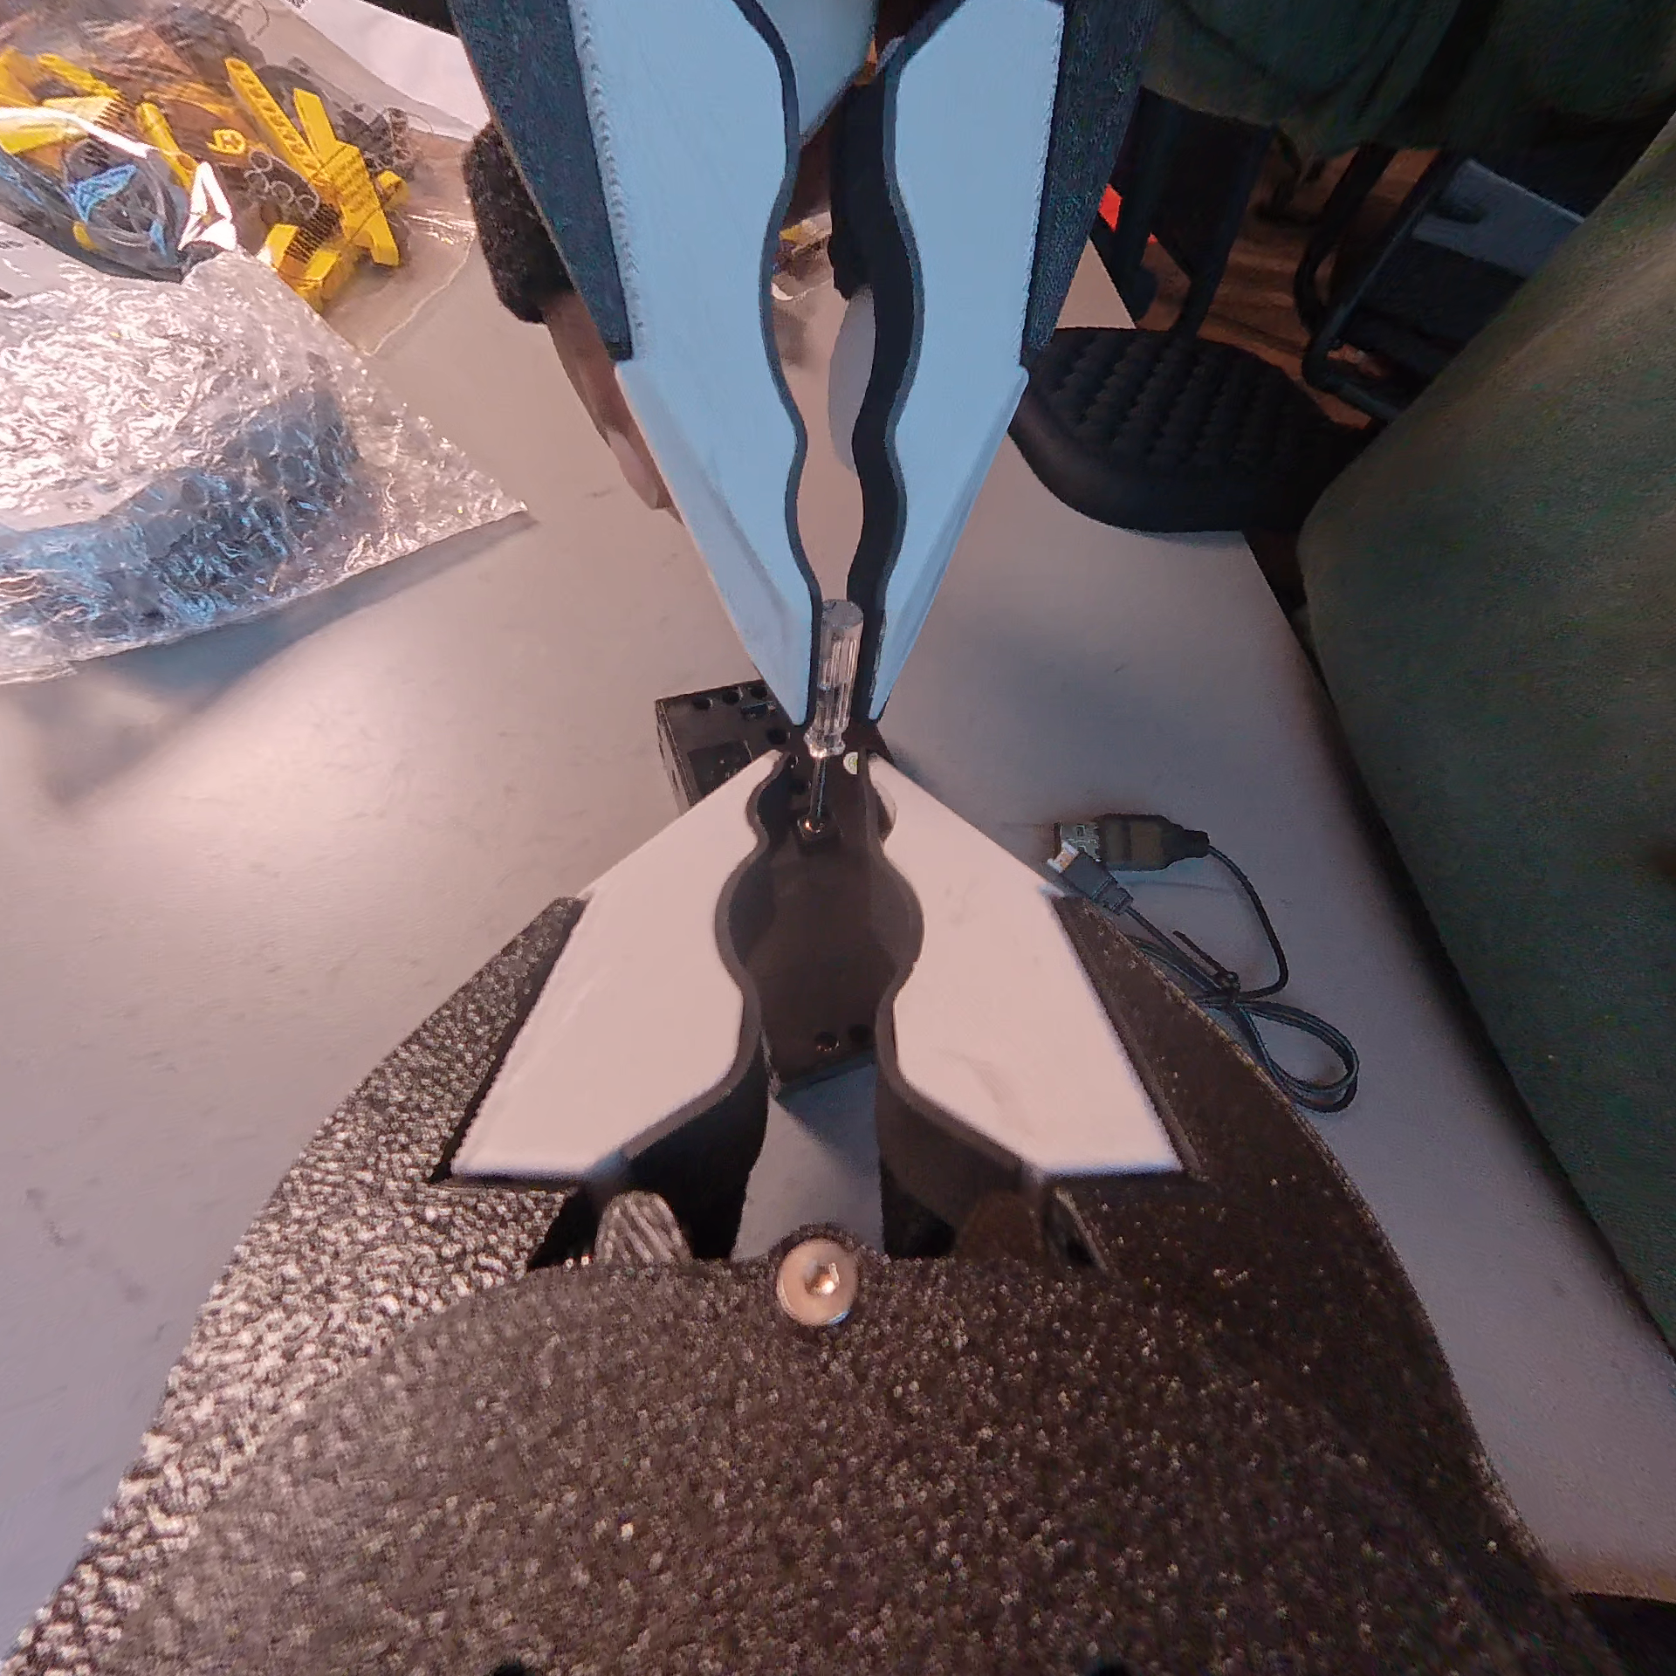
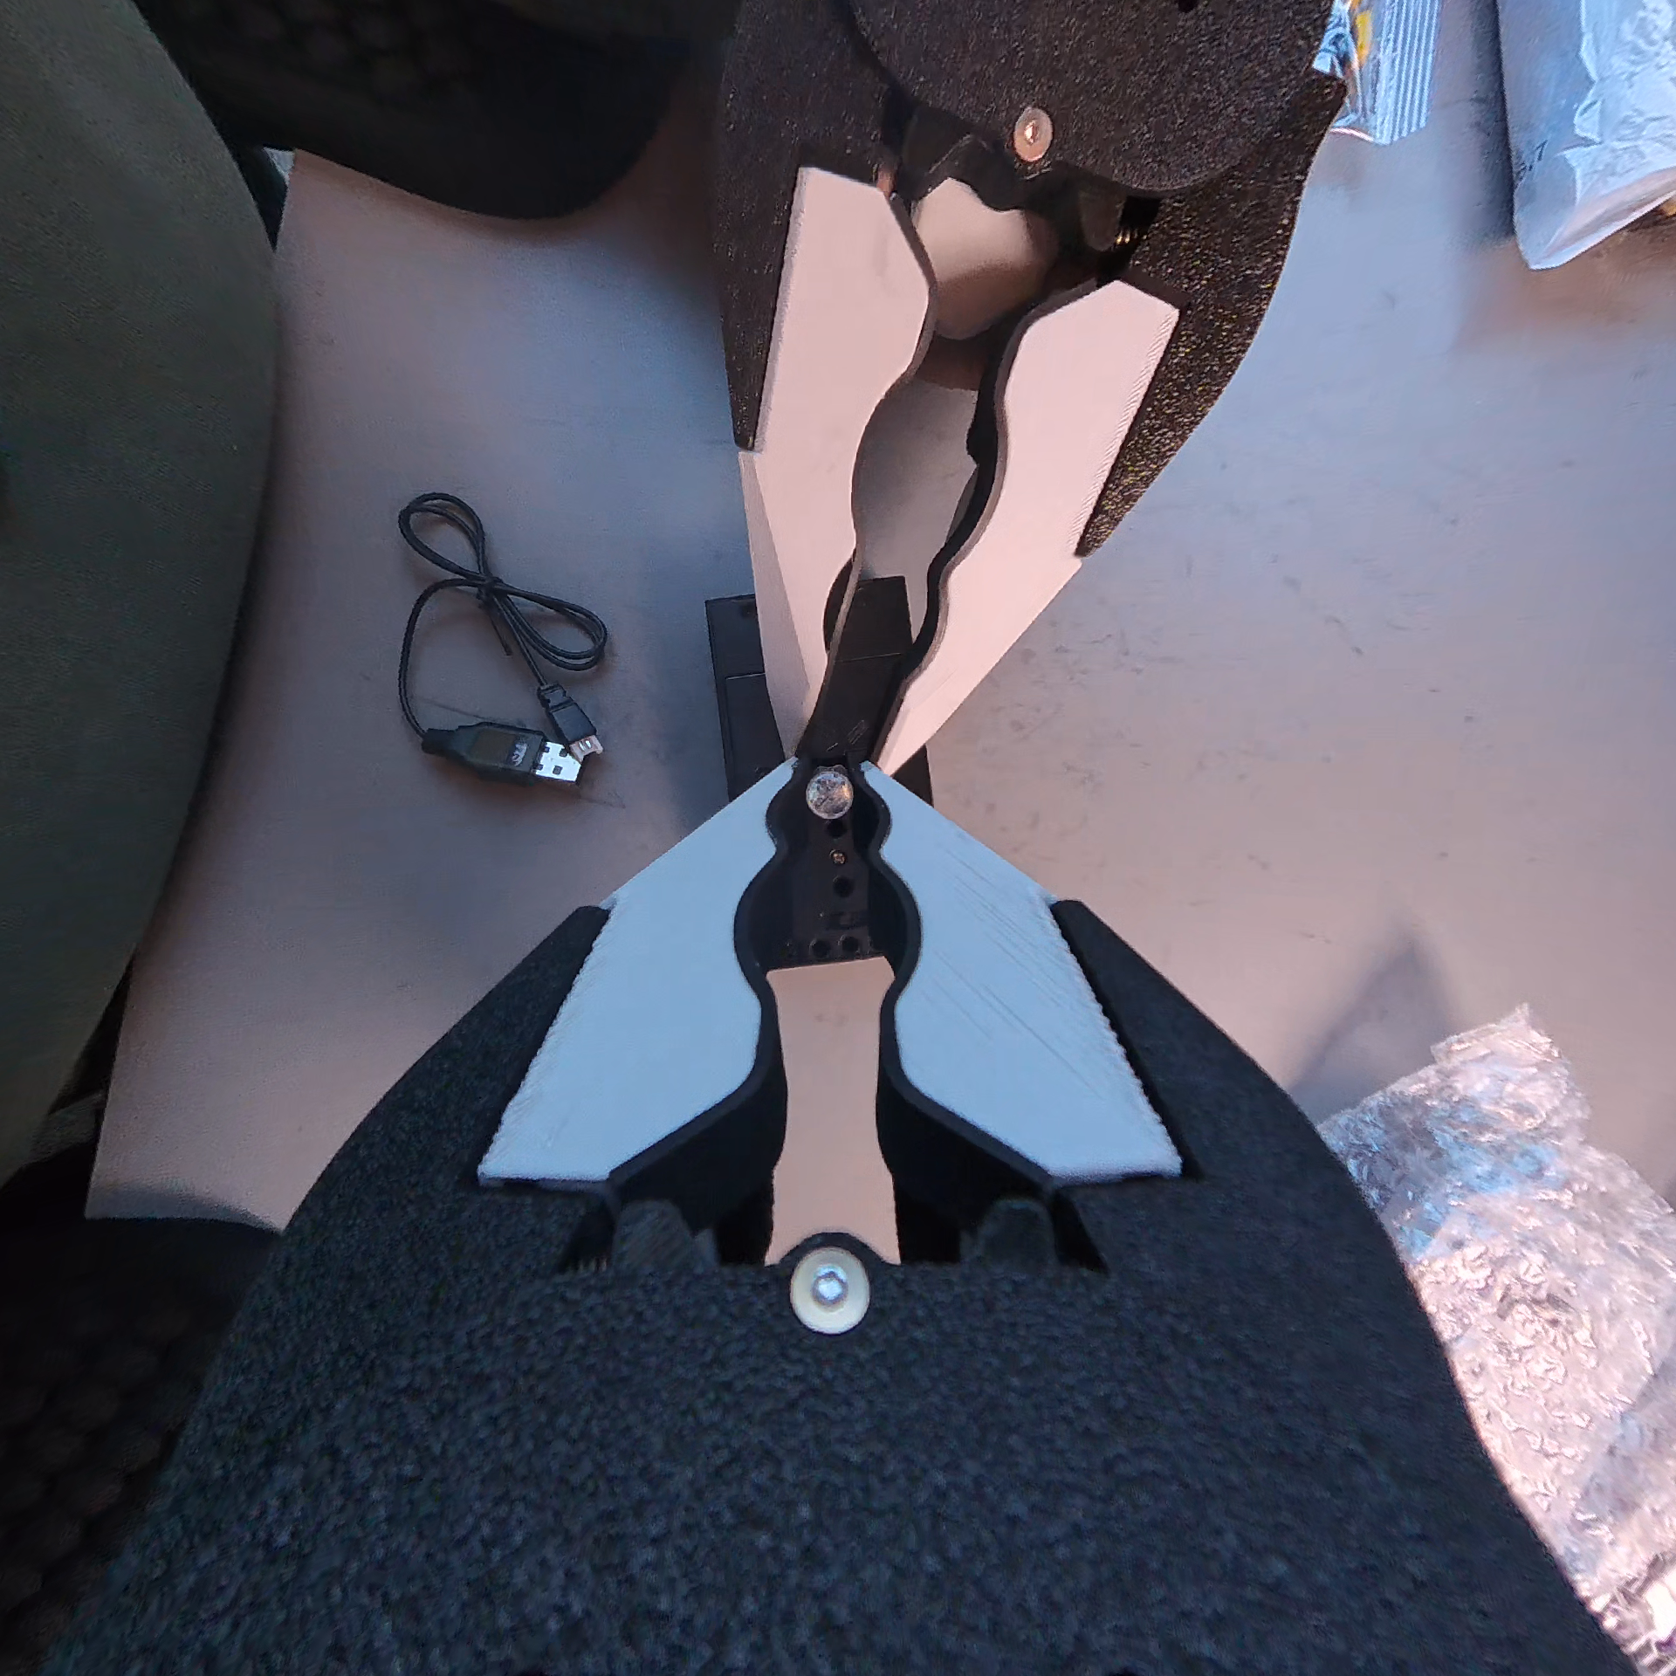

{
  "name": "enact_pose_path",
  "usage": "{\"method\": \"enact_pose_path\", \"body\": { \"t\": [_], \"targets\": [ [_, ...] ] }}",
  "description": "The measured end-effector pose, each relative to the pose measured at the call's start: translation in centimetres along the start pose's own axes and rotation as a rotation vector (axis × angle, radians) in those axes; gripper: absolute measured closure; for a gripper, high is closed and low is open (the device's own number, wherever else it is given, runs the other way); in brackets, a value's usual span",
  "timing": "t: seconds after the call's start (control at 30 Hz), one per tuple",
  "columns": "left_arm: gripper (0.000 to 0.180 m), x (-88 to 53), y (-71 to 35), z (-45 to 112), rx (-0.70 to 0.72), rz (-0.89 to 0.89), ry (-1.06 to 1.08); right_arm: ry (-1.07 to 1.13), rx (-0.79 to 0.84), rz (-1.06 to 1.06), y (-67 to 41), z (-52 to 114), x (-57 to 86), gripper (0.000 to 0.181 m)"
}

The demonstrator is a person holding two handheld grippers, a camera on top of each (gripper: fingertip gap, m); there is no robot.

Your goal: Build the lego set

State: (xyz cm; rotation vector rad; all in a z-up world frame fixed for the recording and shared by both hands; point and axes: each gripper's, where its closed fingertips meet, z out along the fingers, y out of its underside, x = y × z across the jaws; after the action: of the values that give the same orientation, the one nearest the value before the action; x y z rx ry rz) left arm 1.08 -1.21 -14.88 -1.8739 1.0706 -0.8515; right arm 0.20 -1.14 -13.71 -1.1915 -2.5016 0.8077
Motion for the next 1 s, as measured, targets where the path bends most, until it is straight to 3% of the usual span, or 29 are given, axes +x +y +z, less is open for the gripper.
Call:
{"method": "enact_pose_path", "body": {
  "t": [1.0],
  "targets": [
    [0.166,-1.1,0.8,-1.2,-0.016,-0.012,-0.057,-0.045,-0.097,-0.004,0.2,0.2,0.0,0.175]
  ]
}}
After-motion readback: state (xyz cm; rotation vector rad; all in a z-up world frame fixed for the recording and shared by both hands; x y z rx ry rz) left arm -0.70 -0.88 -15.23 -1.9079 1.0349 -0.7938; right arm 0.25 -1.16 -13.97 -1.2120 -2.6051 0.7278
